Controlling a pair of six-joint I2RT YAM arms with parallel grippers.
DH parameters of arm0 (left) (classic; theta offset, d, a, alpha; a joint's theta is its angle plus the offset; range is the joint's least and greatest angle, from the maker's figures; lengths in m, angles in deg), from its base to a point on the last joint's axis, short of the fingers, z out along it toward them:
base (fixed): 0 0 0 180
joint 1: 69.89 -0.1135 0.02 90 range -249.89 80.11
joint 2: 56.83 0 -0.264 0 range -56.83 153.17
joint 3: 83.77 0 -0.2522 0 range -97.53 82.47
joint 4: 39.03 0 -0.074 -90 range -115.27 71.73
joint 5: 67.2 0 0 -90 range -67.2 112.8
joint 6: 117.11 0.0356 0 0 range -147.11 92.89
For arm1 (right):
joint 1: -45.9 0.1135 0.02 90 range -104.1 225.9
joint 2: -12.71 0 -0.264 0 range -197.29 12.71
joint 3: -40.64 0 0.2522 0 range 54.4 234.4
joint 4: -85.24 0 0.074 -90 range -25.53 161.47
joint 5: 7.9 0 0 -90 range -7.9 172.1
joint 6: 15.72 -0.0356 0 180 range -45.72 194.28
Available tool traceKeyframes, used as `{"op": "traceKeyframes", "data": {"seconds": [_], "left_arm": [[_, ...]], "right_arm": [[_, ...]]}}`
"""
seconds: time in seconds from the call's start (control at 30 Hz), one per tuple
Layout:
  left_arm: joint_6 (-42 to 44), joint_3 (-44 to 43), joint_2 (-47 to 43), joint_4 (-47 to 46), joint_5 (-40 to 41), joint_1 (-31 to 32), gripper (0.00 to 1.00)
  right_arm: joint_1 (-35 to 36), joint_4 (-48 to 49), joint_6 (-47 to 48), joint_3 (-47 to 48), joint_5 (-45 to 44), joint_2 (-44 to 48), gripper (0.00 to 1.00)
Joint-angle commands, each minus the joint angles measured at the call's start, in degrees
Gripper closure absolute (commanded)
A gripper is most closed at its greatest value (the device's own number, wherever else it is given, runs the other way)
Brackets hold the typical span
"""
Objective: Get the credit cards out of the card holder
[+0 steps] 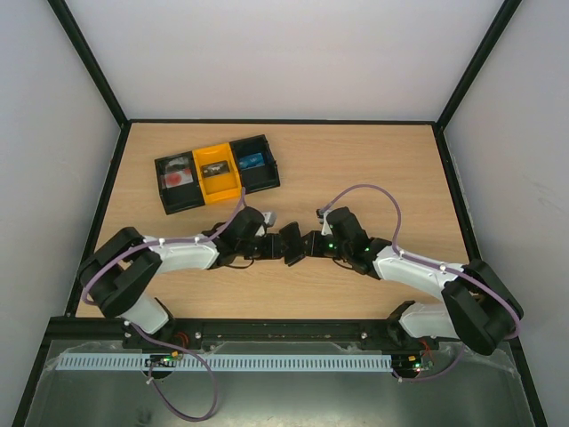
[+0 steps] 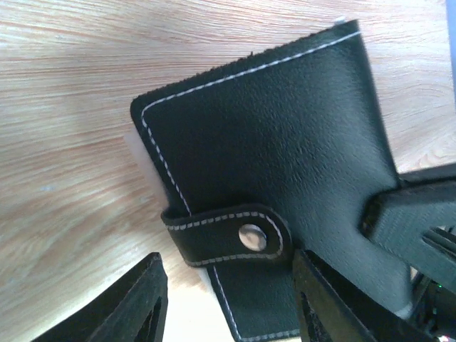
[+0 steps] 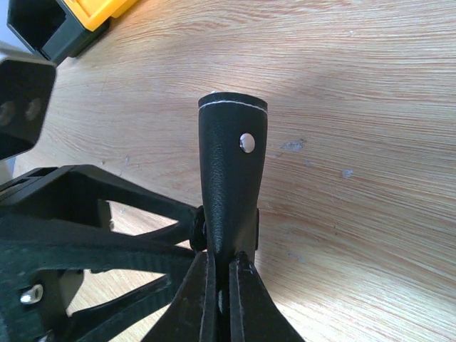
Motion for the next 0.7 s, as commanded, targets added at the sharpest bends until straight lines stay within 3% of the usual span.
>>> {"op": "traceKeyframes", "data": {"seconds": [0.0,0.3,0.67], "left_arm": [[0.78,-3.38,3.12,-0.53,-0.32,0.48,0.5],[2.8,-5.53,4.89,2.46,2.25,0.49,0.53],[4.1,-5.77,4.51,6.38,6.0,0.49,0.77]], "right_arm": [[0.19,2.74,0.41,-0.34,0.28,1.28,0.98],[0.15,1.77,2.51,-0.69,0.93,1.28,0.98],[0.17,1.09,3.13,0.13,-0.42,0.05,0.98]]}}
